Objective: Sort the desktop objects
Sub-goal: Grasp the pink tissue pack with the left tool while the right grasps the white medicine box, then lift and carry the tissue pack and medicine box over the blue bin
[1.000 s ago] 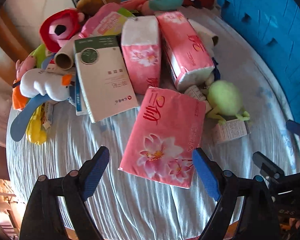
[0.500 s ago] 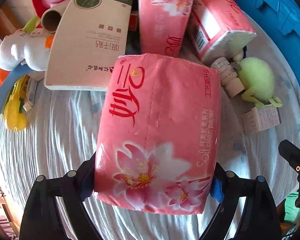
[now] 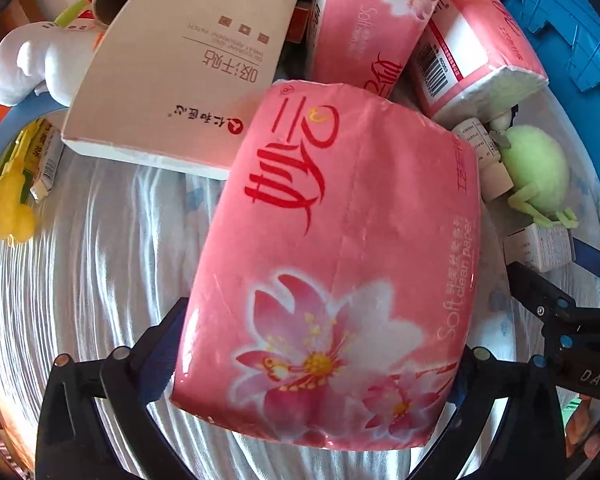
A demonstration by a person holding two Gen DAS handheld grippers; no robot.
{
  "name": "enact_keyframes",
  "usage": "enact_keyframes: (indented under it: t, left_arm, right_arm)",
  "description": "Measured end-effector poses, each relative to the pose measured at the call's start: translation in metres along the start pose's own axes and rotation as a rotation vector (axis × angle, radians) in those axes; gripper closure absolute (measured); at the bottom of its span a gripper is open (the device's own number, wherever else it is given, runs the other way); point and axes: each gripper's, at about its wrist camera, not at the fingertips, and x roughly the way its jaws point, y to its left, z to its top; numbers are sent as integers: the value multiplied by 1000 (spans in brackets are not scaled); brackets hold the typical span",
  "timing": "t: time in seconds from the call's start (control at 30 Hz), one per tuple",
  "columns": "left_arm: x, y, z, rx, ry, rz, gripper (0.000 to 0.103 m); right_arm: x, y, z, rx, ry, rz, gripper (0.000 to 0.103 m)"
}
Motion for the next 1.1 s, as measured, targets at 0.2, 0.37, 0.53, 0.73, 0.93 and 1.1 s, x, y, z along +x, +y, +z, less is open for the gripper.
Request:
enact_keyframes:
  t: [0.2, 0.37, 0.53, 0.73, 0.93, 1.1]
  left_arm:
    - [-11, -5, -2, 0, -27, 18, 11]
    - [-26, -18, -7, 19, -43, 40, 14]
    - [-67, -28, -3, 37, -139, 48, 14]
    - [-124, -35, 6, 35, -270, 66, 14]
    - [-139, -44, -7, 2, -329, 75, 14]
    - [-160, -53, -8, -22, -392, 89, 14]
  right_arm:
    - [-5, 9, -2, -10, -30, -26, 25]
    - [-12, 19, -8, -69, -50, -54, 39]
    - [-39, 19, -14, -76, -104, -30, 39]
    - [-86, 19, -6, -83, -210, -3, 39]
    - [-137, 17, -5, -119, -328, 23, 39]
    - [-158, 16, 19, -151, -414, 39, 39]
